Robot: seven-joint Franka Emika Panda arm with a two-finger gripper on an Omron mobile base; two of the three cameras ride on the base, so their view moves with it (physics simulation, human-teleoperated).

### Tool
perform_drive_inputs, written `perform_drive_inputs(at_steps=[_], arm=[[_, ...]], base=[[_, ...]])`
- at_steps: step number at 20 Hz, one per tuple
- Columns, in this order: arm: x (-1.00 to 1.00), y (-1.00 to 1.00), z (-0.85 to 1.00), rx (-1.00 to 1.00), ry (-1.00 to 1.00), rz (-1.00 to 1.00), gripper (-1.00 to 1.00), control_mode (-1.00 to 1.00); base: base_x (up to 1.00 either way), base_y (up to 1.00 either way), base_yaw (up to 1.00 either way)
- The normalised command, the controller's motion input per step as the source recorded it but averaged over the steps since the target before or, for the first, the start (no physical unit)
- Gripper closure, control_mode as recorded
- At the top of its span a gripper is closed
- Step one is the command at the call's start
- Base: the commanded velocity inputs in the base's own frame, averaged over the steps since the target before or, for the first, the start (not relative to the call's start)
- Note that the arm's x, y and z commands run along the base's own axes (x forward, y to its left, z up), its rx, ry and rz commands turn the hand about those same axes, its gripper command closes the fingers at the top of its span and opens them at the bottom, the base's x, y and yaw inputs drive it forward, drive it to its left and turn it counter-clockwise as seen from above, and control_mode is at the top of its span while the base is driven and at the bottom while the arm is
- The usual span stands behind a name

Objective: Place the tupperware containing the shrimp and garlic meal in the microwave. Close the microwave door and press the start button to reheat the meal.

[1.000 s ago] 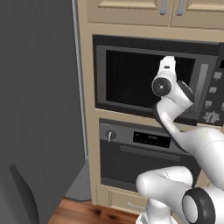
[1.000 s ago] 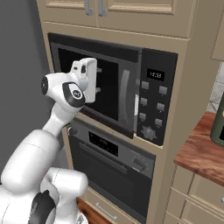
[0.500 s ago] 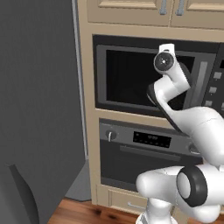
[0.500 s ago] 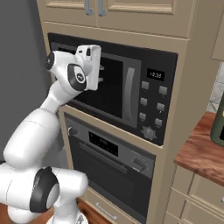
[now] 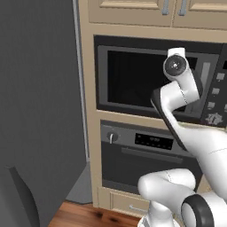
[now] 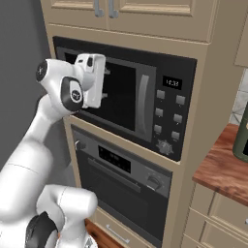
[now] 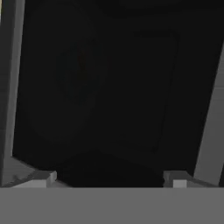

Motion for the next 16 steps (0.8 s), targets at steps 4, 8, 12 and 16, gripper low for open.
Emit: perform_drive_inputs(at_steps=[4, 8, 12, 16], arm=[[-1.0, -0.05, 0.02, 0.1, 0.0, 0.11, -1.0, -1.0], [-1.0, -0.48, -0.01, 0.2, 0.0, 0.2, -1.0, -1.0], [-1.0, -0.65, -0.12, 0.27, -0.01, 0.19, -1.0, -1.0], [-0.88, -0.45, -0.15, 0.26, -0.15, 0.05, -1.0, -1.0]], base=[[0.0, 0.0, 0.0], [0.0, 0.0, 0.0], [0.0, 0.0, 0.0], [0.0, 0.0, 0.0]])
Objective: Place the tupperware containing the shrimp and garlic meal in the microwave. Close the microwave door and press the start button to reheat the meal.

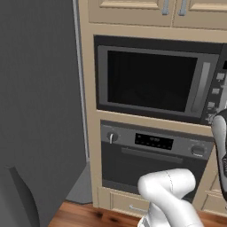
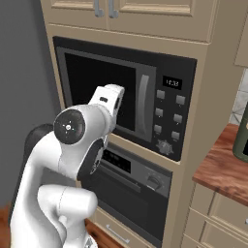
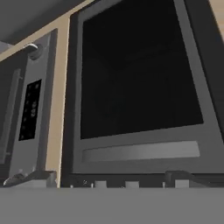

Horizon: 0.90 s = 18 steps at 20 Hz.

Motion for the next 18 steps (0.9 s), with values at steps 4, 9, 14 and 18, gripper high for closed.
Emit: perform_drive_inputs(at_steps=[4, 9, 14, 18], arm=[[-0.44, -0.35, -0.09, 0.24, -0.13, 0.0, -1.0, -1.0], [-0.36, -0.47, -0.05, 0.1, -0.02, 0.0, -1.0, -1.0], [-0.12, -0.19, -0.11, 0.03, 0.0, 0.0, 1.0, -1.0], [0.01, 0.0, -0.23, 0.01, 0.0, 0.0, 1.0, -1.0]], base=[[0.0, 0.0, 0.0], [0.0, 0.0, 0.0], [0.0, 0.0, 0.0], [0.0, 0.0, 0.0]])
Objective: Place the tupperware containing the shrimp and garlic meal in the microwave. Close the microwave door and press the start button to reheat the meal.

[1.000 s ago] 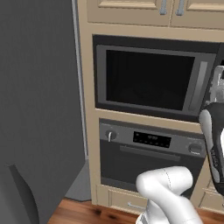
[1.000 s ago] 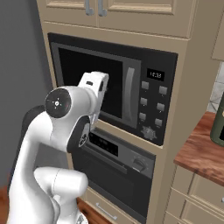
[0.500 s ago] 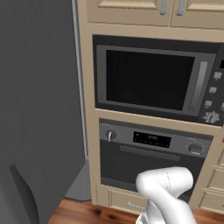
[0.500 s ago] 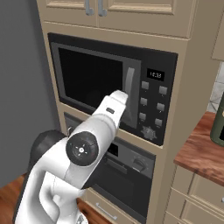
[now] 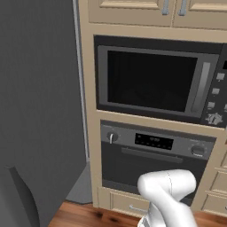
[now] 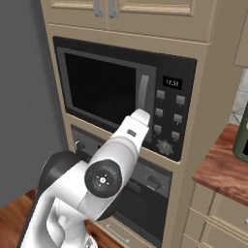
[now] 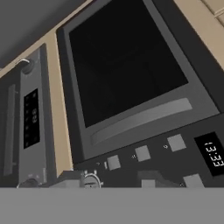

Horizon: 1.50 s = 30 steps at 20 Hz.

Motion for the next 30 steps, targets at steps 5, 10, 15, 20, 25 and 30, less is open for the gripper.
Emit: perform_drive_inputs(at_steps=[5, 10, 15, 20, 25, 30], arm=[[0.15, 0.0, -0.27, 0.0, 0.0, 0.0, 1.0, -1.0], [0.39, 0.0, -0.13, 0.02, 0.0, 0.0, 1.0, -1.0], [0.34, 0.0, -0.03, 0.03, 0.0, 0.0, 1.0, -1.0], [0.31, 0.0, -0.09, 0.02, 0.0, 0.0, 1.0, -1.0], [0.3, -0.02, -0.16, 0.0, 0.0, 0.0, 1.0, -1.0], [0.28, -0.13, -0.19, 0.0, 0.0, 0.0, 1.0, -1.0]], base=[[0.0, 0.0, 0.0], [0.0, 0.0, 0.0], [0.0, 0.0, 0.0], [0.0, 0.0, 0.0], [0.0, 0.0, 0.0], [0.0, 0.0, 0.0]])
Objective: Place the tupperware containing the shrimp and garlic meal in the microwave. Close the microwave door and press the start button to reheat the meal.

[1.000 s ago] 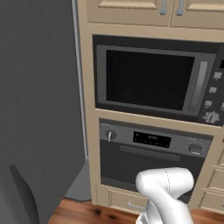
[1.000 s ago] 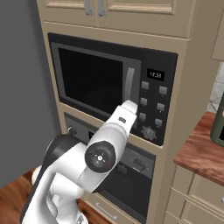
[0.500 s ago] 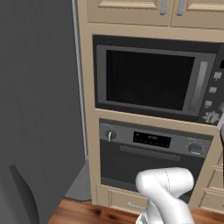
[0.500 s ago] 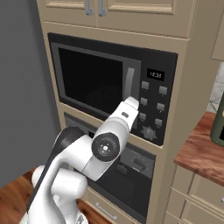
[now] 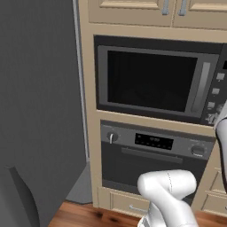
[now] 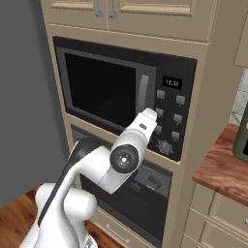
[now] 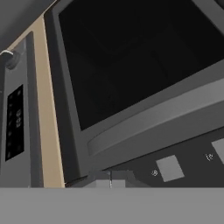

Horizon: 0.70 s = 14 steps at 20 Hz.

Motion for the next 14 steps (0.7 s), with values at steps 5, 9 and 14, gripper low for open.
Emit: perform_drive_inputs(at_steps=[5, 9, 14], arm=[[0.21, -0.23, -0.13, 0.0, -0.01, 0.0, 1.0, -1.0], [0.23, -0.18, -0.11, 0.0, -0.01, 0.0, 1.0, -1.0], [0.27, -0.13, -0.15, 0.0, -0.01, 0.0, 1.0, -1.0]], base=[[0.0, 0.0, 0.0], [0.0, 0.0, 0.0], [0.0, 0.0, 0.0]])
